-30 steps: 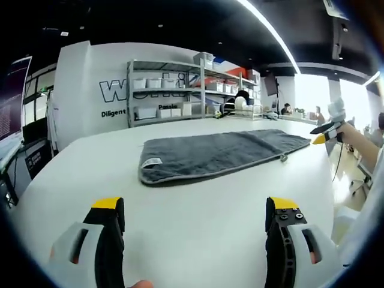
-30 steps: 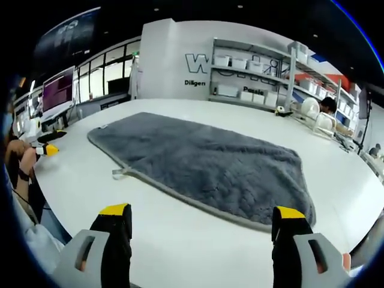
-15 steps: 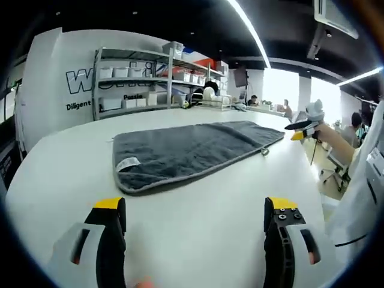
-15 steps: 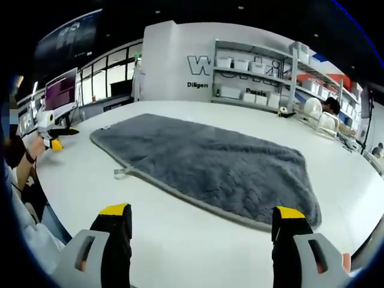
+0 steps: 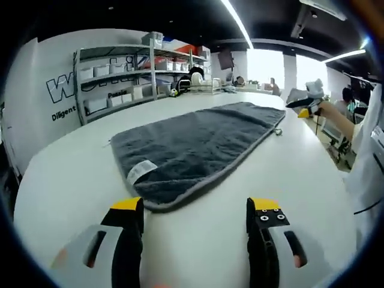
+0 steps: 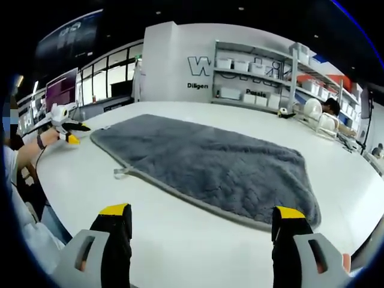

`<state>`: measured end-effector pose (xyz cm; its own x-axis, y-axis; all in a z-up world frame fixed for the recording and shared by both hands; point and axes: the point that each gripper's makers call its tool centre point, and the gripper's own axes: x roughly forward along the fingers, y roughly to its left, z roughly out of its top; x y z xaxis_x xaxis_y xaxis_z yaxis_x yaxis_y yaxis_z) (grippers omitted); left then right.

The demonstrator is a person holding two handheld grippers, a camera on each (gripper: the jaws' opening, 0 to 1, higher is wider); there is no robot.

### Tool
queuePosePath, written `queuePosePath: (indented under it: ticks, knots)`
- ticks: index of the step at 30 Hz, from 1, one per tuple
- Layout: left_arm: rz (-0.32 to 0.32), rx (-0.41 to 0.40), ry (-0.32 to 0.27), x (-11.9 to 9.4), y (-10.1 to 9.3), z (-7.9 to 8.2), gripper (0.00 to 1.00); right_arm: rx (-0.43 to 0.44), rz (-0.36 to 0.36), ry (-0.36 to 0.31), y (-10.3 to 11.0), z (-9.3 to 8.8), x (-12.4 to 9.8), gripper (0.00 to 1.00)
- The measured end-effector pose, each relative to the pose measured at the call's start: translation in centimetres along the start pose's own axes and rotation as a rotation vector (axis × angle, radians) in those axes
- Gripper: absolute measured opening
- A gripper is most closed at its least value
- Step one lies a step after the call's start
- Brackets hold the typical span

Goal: Open the folded towel by lifting each exposed corner and separating the folded layers until the towel lies flat within the target outline without major curled edges

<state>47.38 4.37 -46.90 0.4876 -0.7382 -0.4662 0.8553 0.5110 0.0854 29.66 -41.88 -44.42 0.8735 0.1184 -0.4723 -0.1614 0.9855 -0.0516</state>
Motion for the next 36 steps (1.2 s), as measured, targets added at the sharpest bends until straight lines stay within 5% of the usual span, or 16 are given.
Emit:
queuePosePath:
  ticks: [8, 22, 36]
  knots:
    - [-0.04, -0.03, -0.011, 1.3, 0.5, 0.1, 0.46, 0.023, 0.005, -0.002, -0.3, -0.9, 0.0, 0.99]
    - [-0.002, 0.0, 0.039, 1.2, 2.1, -0.7, 0.08, 0.028, 0.003, -0.016, -0.2, -0.3, 0.1, 0.98]
    - [0.058, -0.054, 0.124, -3.6, 1.8, -3.1, 0.03, 0.01, 0.01, -0.005, 0.2, 0.1, 0.8, 0.97]
